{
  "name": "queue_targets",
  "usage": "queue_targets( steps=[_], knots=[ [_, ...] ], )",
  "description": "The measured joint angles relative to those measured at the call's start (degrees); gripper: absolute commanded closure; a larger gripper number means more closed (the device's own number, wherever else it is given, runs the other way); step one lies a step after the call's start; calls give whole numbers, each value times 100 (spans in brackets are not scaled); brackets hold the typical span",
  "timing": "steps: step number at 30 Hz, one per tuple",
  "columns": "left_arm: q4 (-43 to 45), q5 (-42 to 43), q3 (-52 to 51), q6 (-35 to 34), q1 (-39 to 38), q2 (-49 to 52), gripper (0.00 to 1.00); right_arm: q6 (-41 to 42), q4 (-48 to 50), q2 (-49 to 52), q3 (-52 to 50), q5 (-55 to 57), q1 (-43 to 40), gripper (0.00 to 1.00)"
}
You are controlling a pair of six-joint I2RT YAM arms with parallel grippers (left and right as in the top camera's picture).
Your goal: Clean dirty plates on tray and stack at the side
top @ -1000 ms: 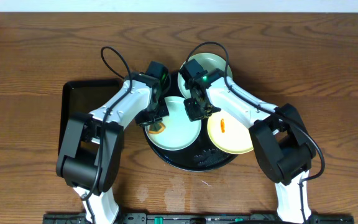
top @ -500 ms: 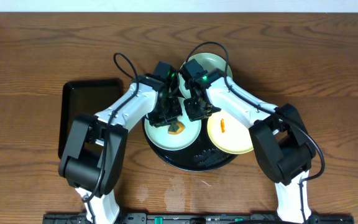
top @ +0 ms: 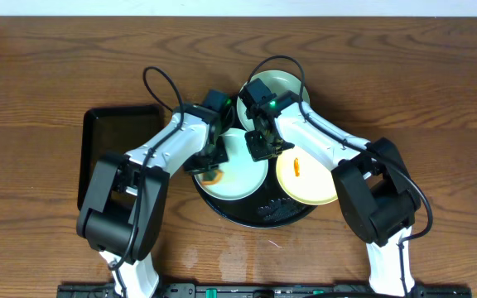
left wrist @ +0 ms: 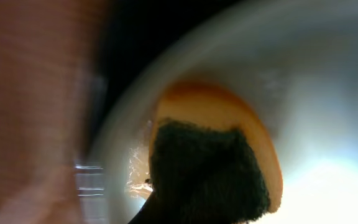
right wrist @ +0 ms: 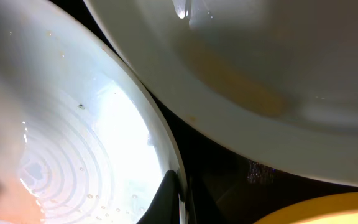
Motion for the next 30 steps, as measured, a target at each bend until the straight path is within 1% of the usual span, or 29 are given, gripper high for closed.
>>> queue_targets(
  steps=[1, 5, 9, 11, 15, 18, 21, 25, 30],
  knots=[
    [-140, -225, 35, 2, 61, 0, 93, -20, 2, 0, 0, -20, 0, 99],
    [-249, -627, 271, 2, 74, -28, 92, -83, 0, 13, 17, -90, 2, 99],
    [-282, -918, 367, -2, 271, -339, 93, -160, -46, 35, 63, -125, 4, 99],
    [-280, -831, 372, -2, 439, -584, 92, -243, -107, 48, 105, -125, 7, 99],
    [-282, -387, 382, 0, 872, -1259, 93, -487, -341, 61, 221, -105, 20, 99],
    [-313, -157, 411, 28, 1349, -1805, 93, -682, -428, 61, 334, -72, 57, 99],
    [-413, -57, 452, 109, 1873, -2146, 93, -848, -501, 59, 555, 118, 157, 99],
    [-704, -28, 479, 197, 2468, -2223, 92, -1049, -627, 48, 905, 579, 310, 99],
    [-761, -9, 286, 240, 2730, -2197, 93, -1196, -719, 4, 1180, 1368, 507, 99]
  ],
)
